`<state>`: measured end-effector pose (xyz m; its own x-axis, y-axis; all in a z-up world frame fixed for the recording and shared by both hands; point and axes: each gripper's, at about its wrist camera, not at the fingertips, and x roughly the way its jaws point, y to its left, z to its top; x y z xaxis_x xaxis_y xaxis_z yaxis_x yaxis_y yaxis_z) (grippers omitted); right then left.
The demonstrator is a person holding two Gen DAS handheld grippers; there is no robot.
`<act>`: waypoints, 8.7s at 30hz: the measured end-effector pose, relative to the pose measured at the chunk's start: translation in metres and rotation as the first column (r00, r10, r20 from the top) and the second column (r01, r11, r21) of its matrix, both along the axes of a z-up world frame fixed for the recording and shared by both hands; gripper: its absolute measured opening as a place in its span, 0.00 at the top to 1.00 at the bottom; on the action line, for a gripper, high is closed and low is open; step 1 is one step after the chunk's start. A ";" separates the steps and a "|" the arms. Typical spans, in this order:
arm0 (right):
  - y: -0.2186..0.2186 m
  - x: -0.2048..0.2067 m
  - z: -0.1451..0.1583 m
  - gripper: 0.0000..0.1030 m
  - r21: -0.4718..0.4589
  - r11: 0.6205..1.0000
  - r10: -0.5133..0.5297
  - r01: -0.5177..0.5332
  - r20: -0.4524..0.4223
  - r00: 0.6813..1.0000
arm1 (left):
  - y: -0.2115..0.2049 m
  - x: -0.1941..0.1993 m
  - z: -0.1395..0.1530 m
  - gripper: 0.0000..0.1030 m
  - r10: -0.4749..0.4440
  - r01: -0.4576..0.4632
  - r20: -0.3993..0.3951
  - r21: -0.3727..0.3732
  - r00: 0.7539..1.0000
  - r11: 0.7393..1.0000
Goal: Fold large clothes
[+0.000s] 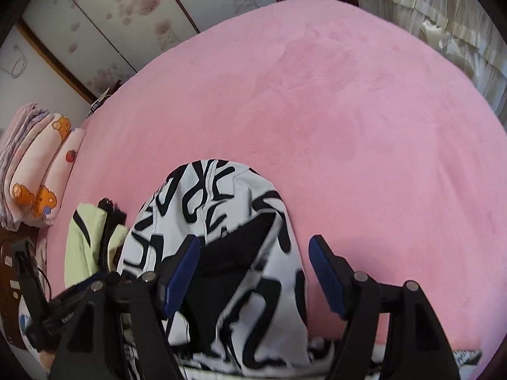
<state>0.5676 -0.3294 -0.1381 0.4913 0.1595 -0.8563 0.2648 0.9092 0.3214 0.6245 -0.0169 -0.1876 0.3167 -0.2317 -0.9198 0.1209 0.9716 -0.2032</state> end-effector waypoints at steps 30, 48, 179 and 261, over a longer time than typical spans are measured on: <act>0.003 0.057 -0.071 0.31 0.025 0.992 0.129 -0.127 -0.114 0.985 | -0.042 0.033 -0.060 0.28 -0.149 0.150 0.029 -0.061 0.988 0.987; 0.060 -0.113 0.048 0.95 -0.385 0.871 0.449 -0.304 0.376 0.810 | -0.038 -0.105 0.032 0.94 -0.104 0.169 0.372 -0.148 0.923 0.974; 0.095 -0.410 -0.048 0.81 -0.254 0.960 0.134 -0.117 0.052 0.990 | 0.005 -0.416 -0.004 0.52 -0.034 0.035 0.060 -0.009 0.998 0.999; 0.190 -0.316 -0.079 0.80 -0.309 0.920 0.292 -0.240 0.135 0.947 | 0.083 -0.384 0.032 0.89 0.264 -0.154 0.453 -0.266 0.851 0.952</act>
<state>0.2520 -0.1397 -0.2174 0.6103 0.0679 -0.7893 -0.0364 0.9977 0.0577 0.2402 0.0663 -0.1554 0.7666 -0.2808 -0.5775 0.0552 0.9248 -0.3764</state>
